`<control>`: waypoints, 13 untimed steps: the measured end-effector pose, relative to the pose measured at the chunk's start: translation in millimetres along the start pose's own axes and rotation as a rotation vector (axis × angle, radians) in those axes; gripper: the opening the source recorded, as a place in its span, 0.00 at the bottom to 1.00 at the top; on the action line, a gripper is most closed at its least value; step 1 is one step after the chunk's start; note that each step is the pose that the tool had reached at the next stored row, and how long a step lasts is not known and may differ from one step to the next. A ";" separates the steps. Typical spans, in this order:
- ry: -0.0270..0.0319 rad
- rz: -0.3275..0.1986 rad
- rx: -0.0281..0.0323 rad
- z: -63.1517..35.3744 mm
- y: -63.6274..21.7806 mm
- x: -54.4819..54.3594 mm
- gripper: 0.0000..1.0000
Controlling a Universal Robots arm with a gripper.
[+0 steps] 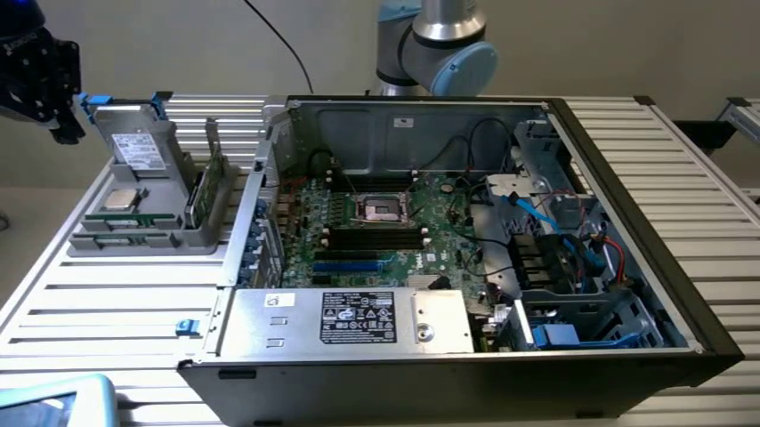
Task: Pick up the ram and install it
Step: 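Pick up the ram and move it above insertion slot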
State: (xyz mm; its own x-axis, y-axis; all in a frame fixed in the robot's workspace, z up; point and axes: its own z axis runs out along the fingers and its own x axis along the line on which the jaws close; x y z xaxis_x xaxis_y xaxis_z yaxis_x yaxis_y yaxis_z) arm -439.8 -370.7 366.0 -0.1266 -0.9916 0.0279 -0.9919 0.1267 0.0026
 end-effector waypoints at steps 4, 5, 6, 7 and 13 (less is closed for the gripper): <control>0.0000 0.000 0.0001 0.1 0.0 0.0 0.36; 0.0000 0.000 0.0000 0.3 -0.1 0.0 0.36; -0.0001 0.000 0.0001 1.1 -0.1 -0.1 0.36; 0.0000 0.000 -0.0001 1.9 -0.4 -0.2 0.43; 0.0000 0.000 0.0000 12.2 -5.8 -1.1 0.43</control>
State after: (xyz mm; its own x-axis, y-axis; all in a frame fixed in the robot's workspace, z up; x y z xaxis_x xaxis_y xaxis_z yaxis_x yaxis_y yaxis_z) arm -433.9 -370.7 353.7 -0.1262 -0.9916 0.0279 -0.9920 0.1264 0.0026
